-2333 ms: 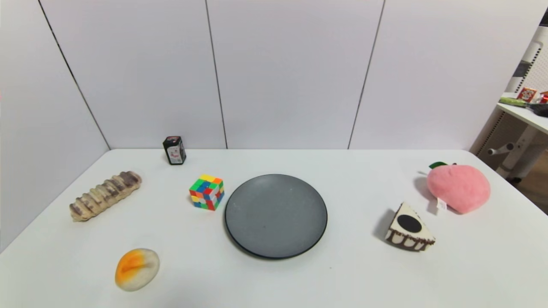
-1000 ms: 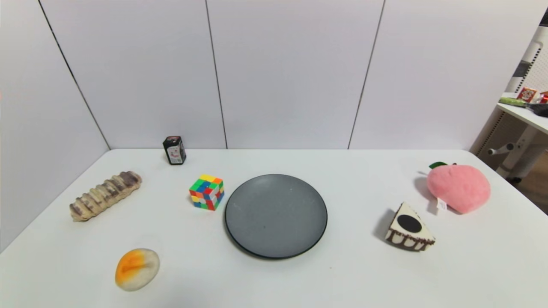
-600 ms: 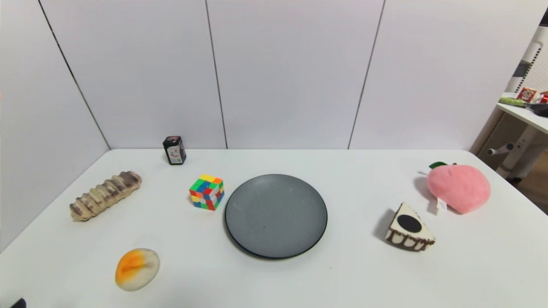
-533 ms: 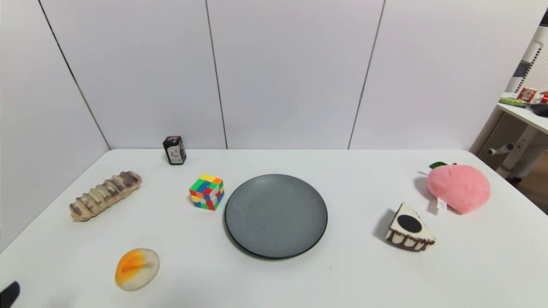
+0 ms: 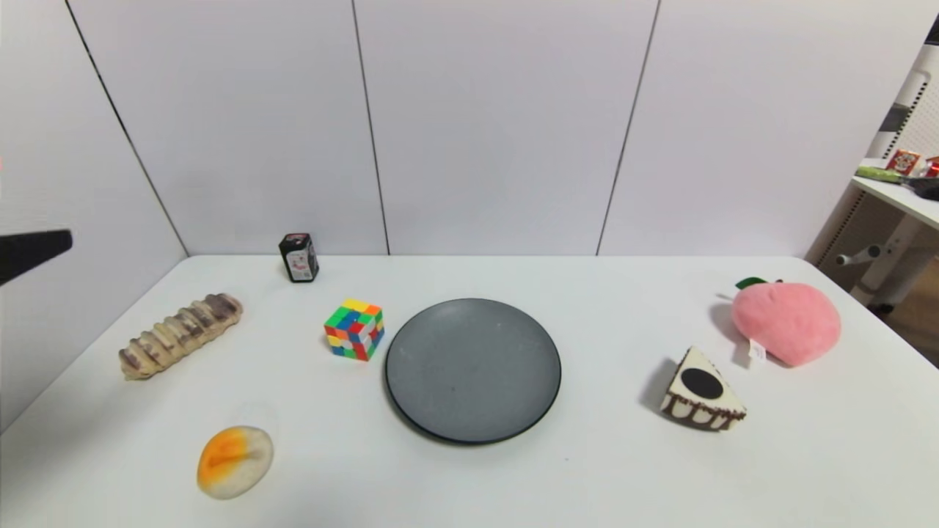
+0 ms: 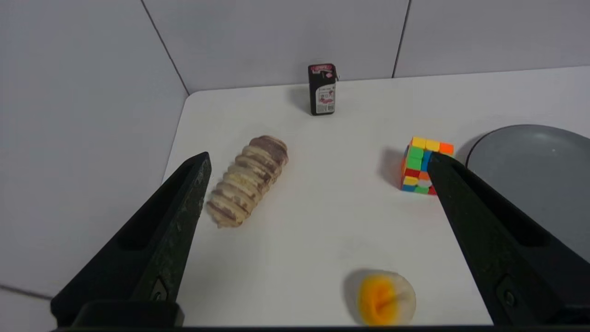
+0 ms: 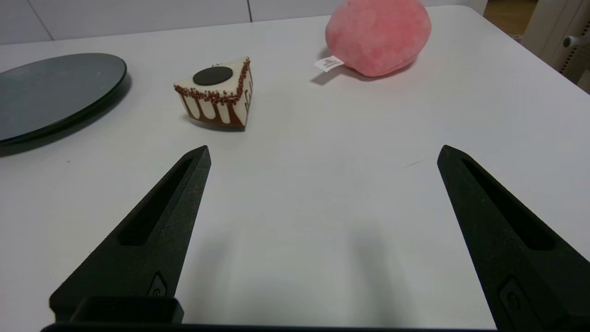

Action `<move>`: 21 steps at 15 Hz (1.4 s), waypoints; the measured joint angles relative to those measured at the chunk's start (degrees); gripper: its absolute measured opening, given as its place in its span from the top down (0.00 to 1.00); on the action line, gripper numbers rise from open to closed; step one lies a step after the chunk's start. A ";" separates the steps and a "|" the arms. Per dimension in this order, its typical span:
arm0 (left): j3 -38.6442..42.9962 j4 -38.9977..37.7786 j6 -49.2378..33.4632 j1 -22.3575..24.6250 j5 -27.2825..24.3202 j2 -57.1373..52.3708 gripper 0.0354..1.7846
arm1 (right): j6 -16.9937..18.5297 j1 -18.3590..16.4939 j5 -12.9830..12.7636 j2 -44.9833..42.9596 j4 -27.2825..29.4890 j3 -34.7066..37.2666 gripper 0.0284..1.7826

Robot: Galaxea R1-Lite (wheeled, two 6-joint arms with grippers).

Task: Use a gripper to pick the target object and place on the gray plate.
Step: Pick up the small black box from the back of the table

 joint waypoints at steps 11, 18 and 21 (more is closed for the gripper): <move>-31.60 5.21 0.52 -2.32 -0.39 37.07 0.06 | 0.06 0.02 0.02 0.00 0.00 0.00 0.05; -39.12 5.68 0.52 -2.29 -0.23 57.44 0.06 | 0.09 0.00 0.04 0.00 0.00 0.00 0.05; -46.47 5.77 0.57 -2.24 -0.40 65.34 0.06 | 0.06 0.00 0.02 0.00 0.00 0.02 0.05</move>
